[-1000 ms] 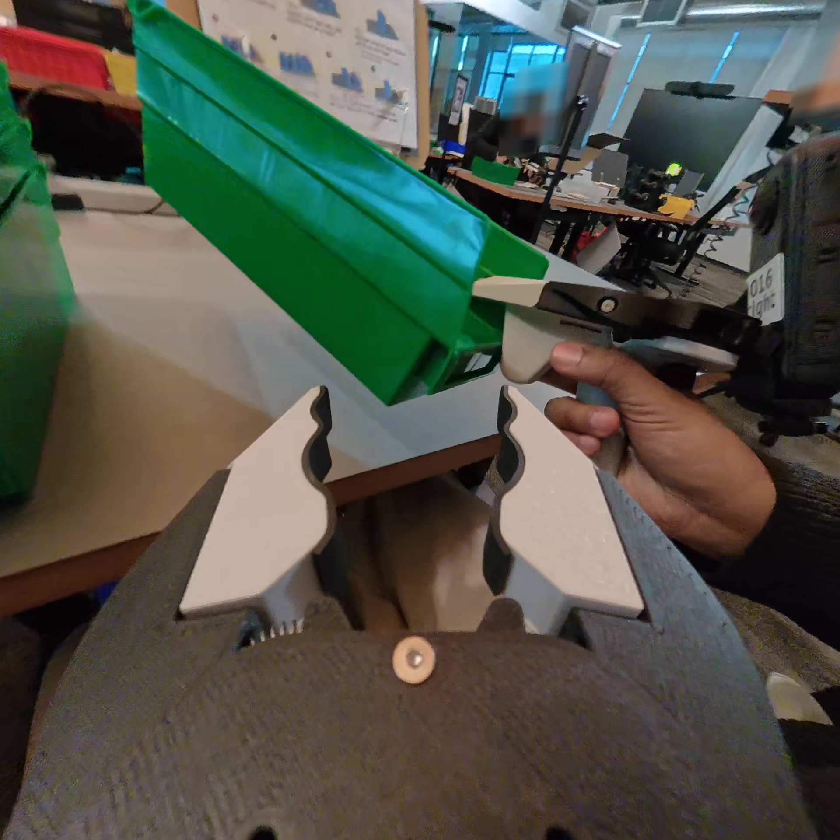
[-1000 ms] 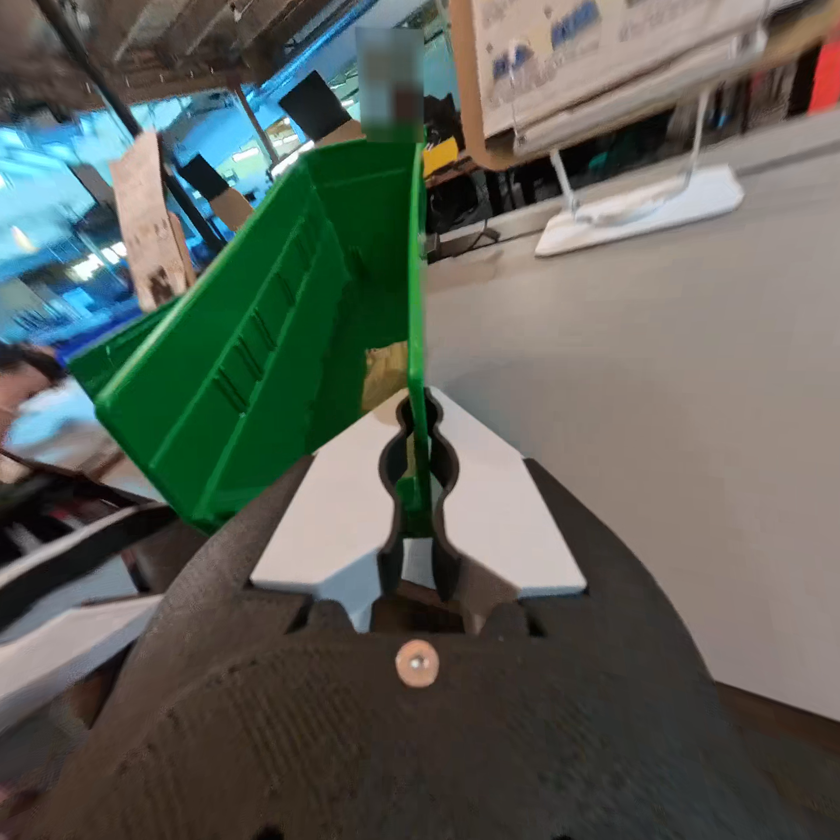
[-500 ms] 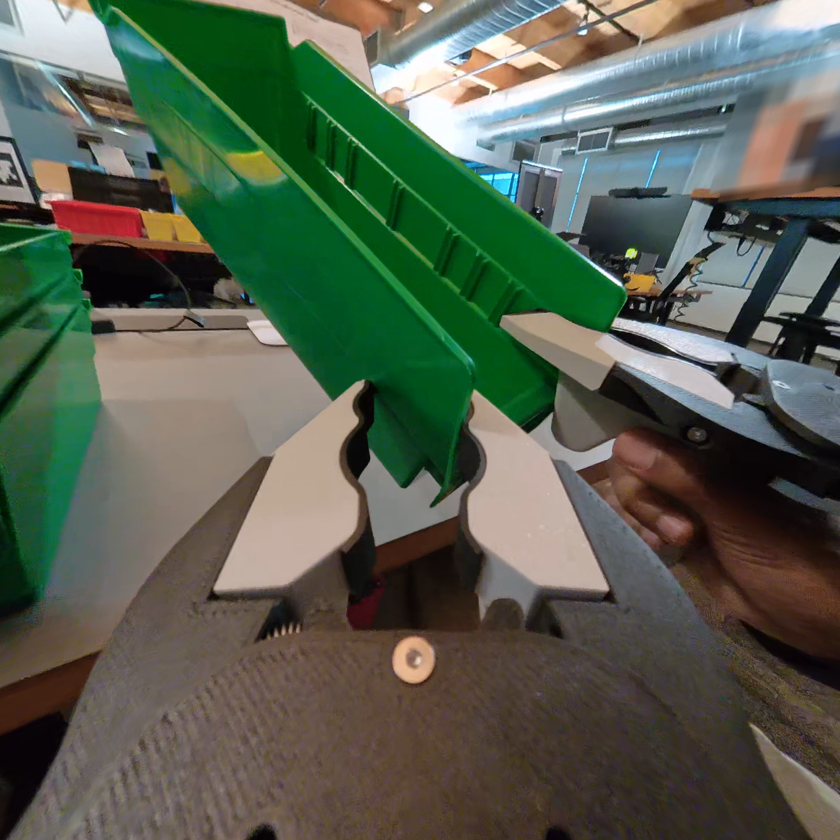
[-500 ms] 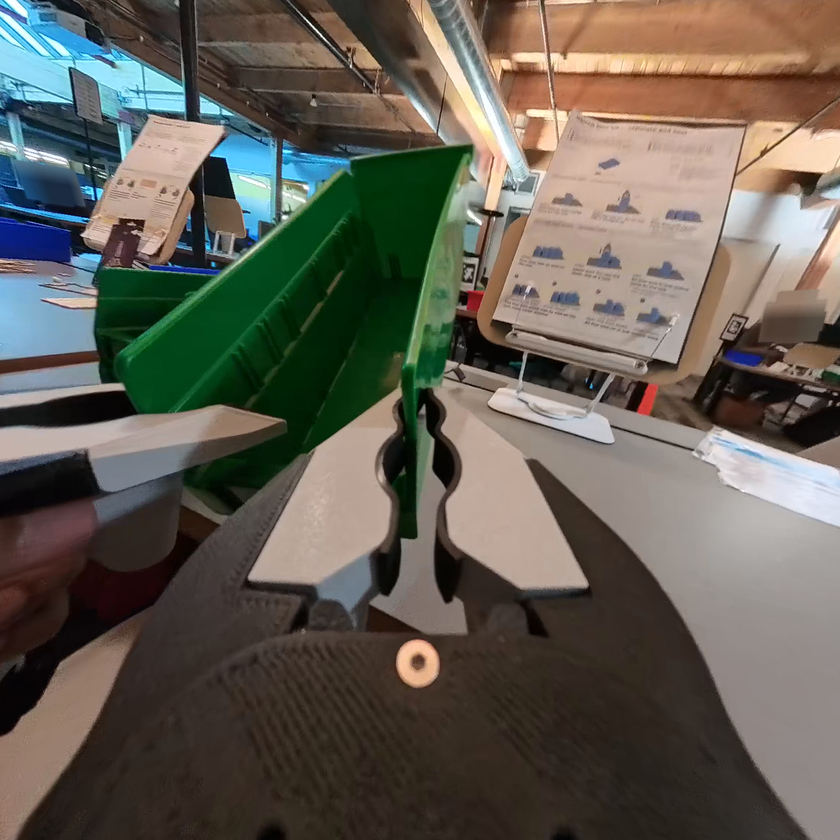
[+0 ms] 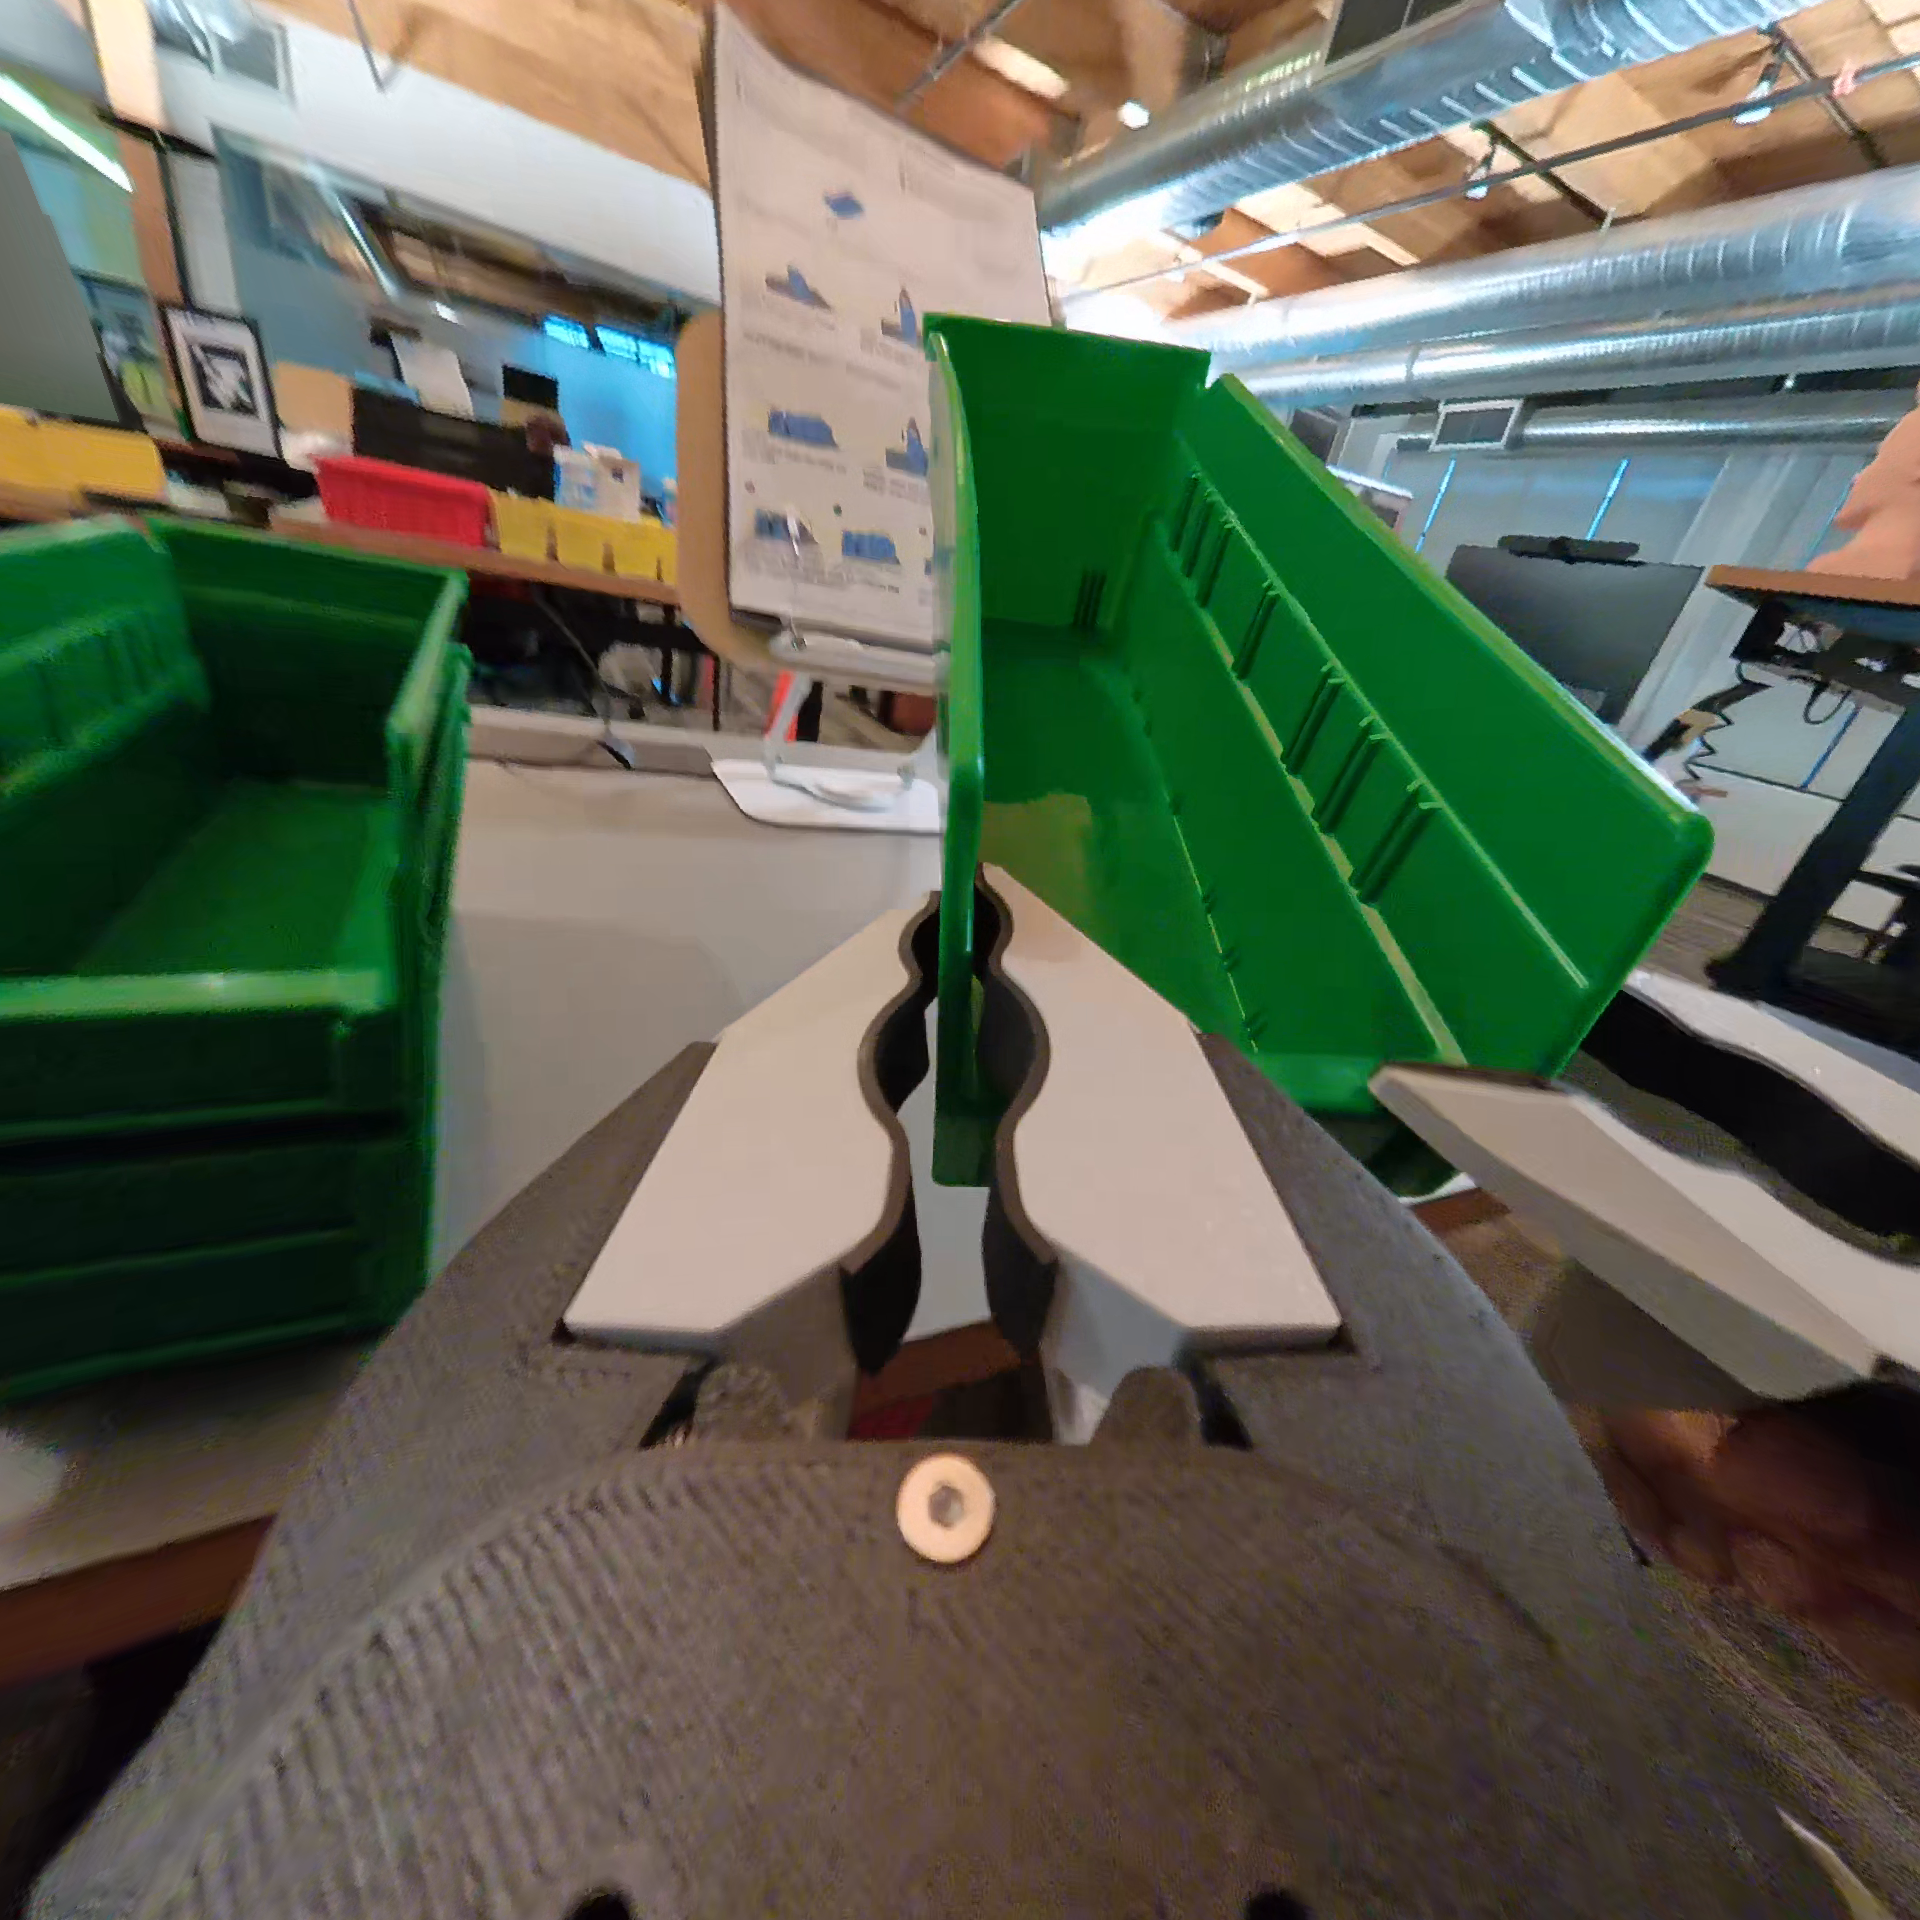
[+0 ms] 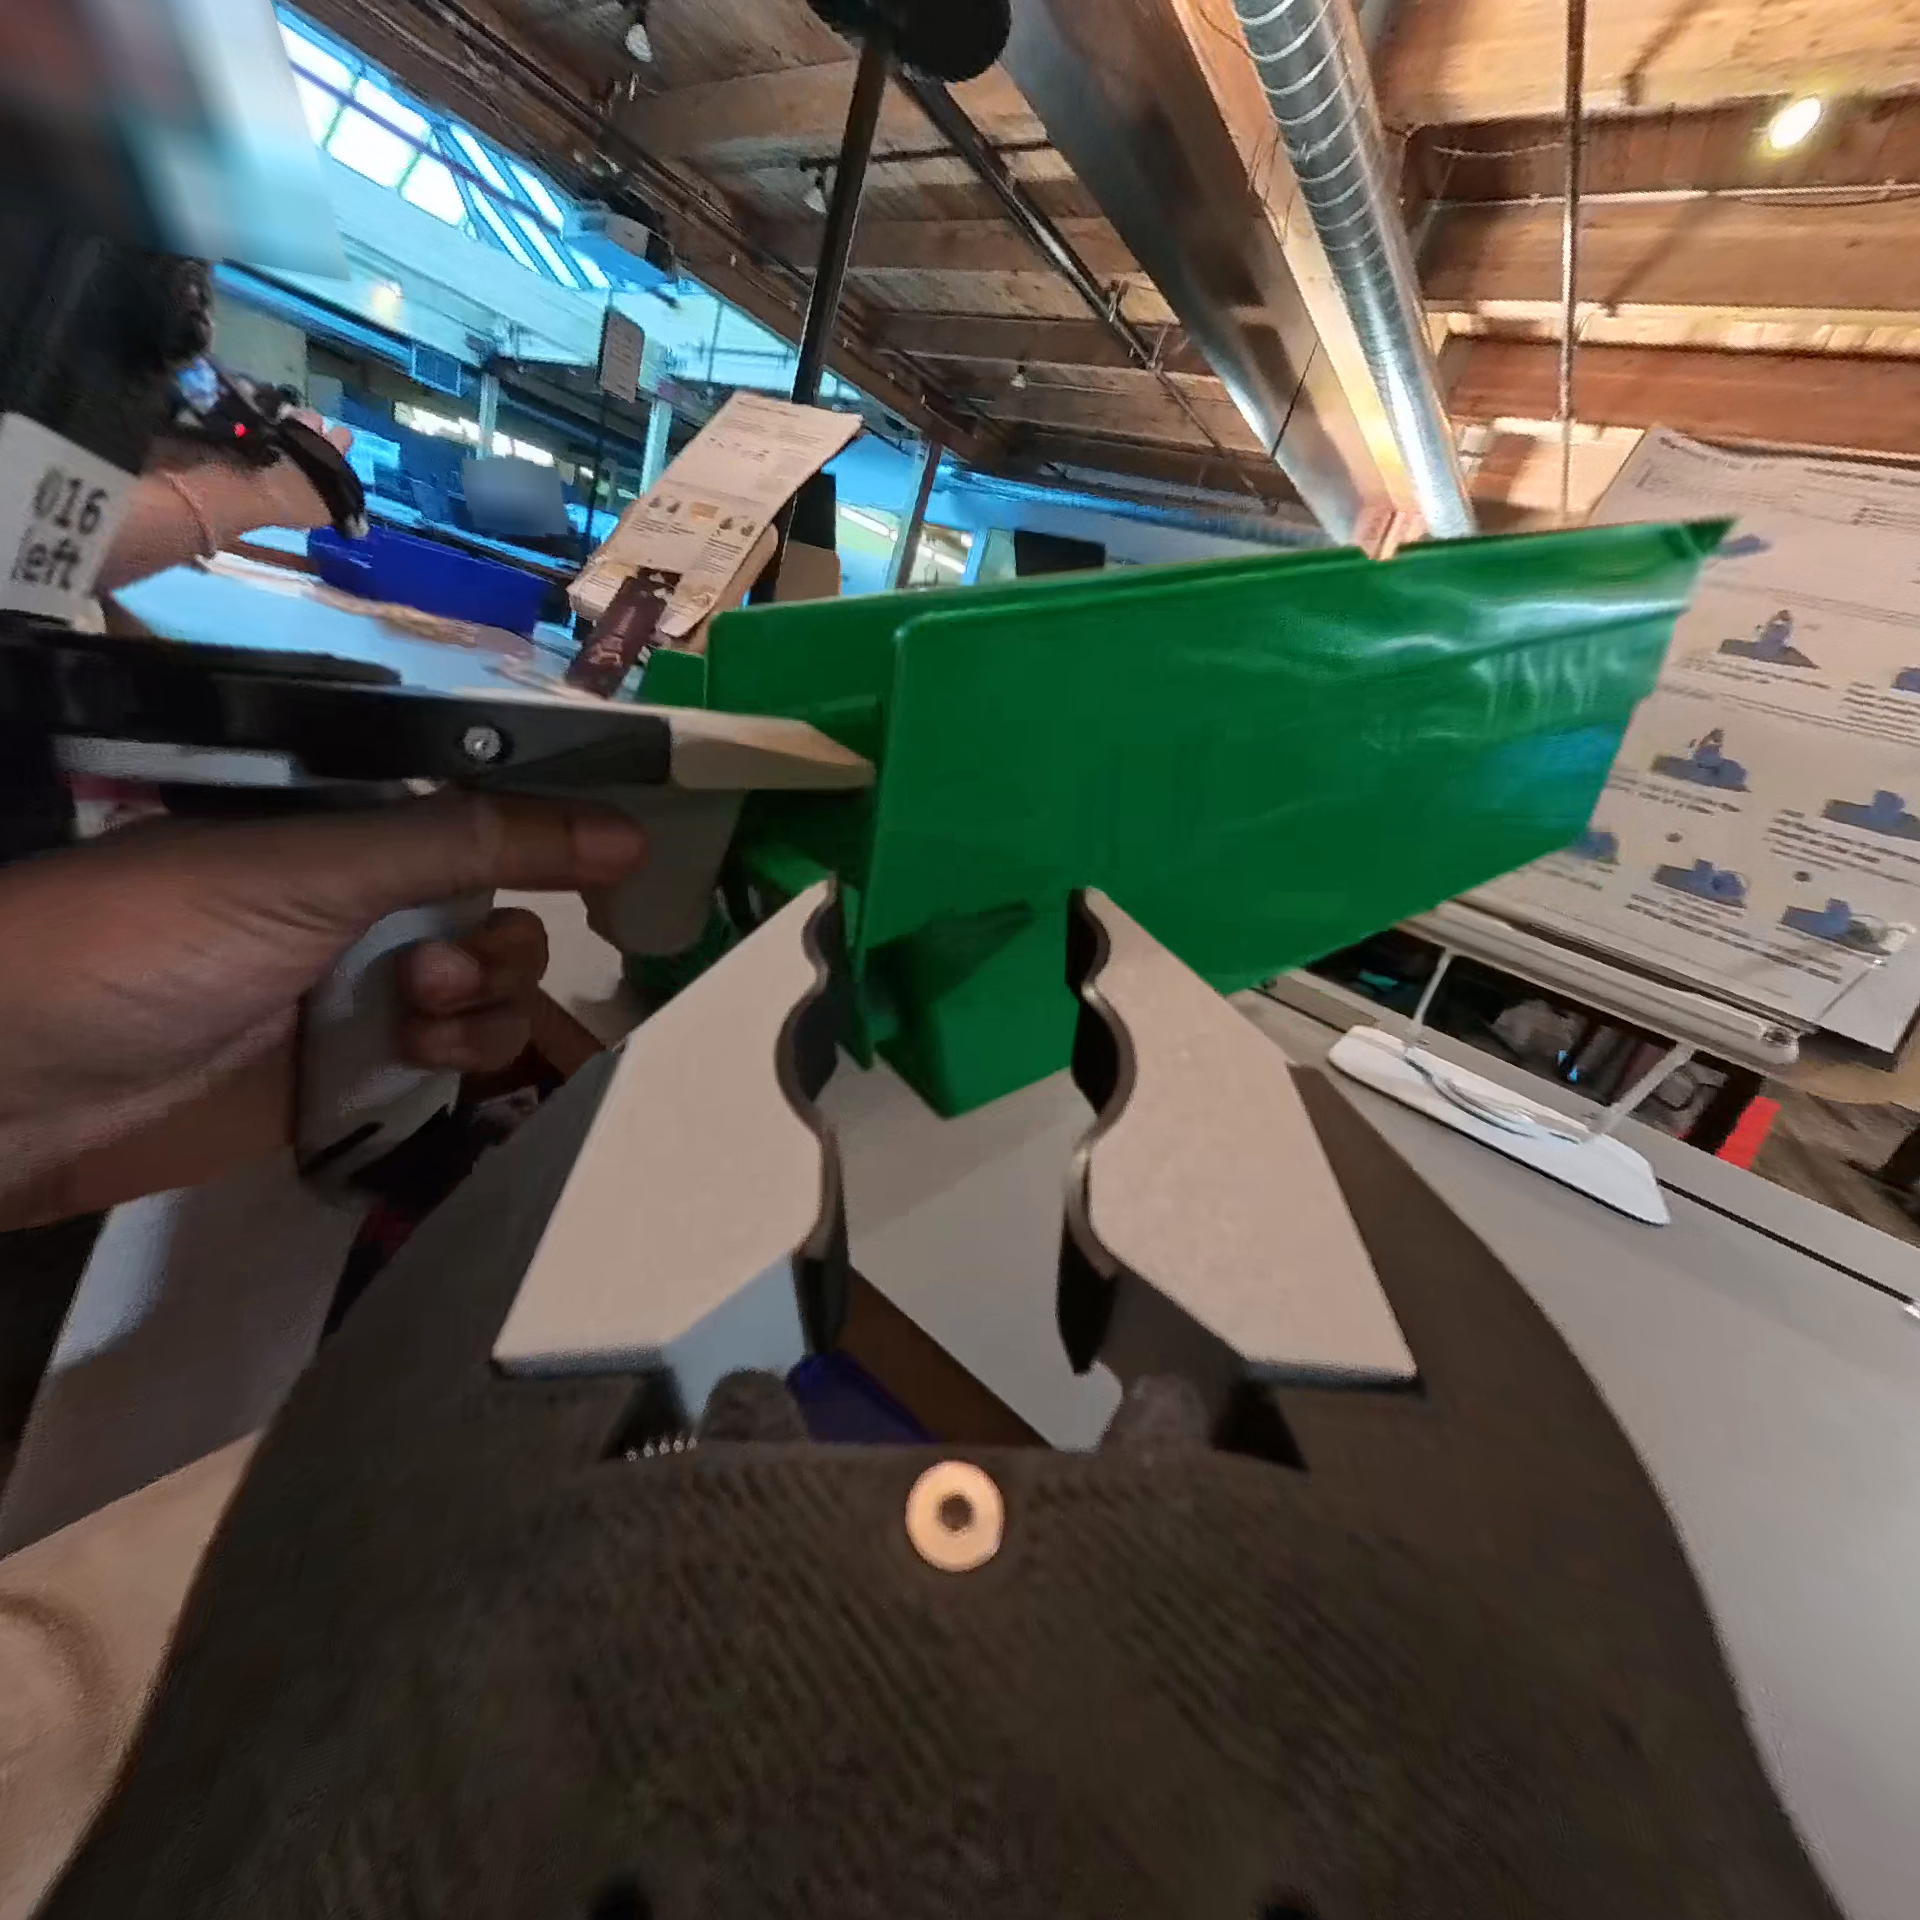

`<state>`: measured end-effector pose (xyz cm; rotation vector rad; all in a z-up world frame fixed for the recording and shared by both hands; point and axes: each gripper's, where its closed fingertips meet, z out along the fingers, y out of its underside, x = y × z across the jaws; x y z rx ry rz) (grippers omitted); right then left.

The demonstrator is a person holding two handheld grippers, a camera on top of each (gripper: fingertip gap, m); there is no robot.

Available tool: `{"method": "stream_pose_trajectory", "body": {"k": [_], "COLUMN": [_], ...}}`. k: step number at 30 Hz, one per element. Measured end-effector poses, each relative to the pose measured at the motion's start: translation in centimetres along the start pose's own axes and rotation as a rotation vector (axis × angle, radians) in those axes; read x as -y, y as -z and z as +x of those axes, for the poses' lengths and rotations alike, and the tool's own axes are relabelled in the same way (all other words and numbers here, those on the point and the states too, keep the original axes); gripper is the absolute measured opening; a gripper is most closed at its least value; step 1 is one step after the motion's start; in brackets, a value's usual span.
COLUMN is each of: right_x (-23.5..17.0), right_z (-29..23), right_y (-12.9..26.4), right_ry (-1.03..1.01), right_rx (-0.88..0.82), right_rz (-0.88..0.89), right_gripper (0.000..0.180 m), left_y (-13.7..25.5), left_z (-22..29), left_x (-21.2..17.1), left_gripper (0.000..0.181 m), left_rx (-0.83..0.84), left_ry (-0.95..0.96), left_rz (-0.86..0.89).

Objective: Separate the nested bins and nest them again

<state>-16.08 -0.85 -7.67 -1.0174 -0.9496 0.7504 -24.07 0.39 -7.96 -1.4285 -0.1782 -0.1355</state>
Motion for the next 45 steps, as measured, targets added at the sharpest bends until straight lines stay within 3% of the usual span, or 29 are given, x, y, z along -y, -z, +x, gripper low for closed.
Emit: {"method": "stream_pose_trajectory", "body": {"k": [1,3,8,11,19,34,45], "right_x": [0.2,-0.2,-2.5,-3.8,-5.6,-5.8,-5.8], "right_z": [0.0,0.0,1.1,1.8,1.6,2.0,2.0], "right_y": [0.0,-0.2,-0.7,-0.9,-0.7,-0.6,-0.6], "right_ry": [0.001,0.008,-0.059,-0.064,-0.109,-0.11,-0.114], "right_rx": [-0.002,-0.003,-0.007,-0.014,0.014,0.02,0.025], "right_rz": [0.011,-0.007,-0.102,-0.153,-0.238,-0.247,-0.246], "right_gripper": [0.047,0.041,0.04,0.04,0.039,0.039,0.037], "left_y": [0.0,-0.3,-0.8,-0.4,0.9,0.0,0.4], "left_z": [-0.3,-1.4,-7.3,-11.7,-17.7,-19.5,-19.8], "left_x": [0.8,3.1,11.5,14.1,11.4,6.0,5.6], "left_gripper": [0.0,0.0,0.0,0.0,0.0,0.0,0.001], "left_rx": [0.007,0.025,0.159,0.245,0.345,0.375,0.37], "left_ry": [-0.028,-0.108,-0.16,-0.142,-0.014,0.068,0.085], "left_rz": [0.022,0.056,0.176,0.138,-0.02,-0.178,-0.224]}}
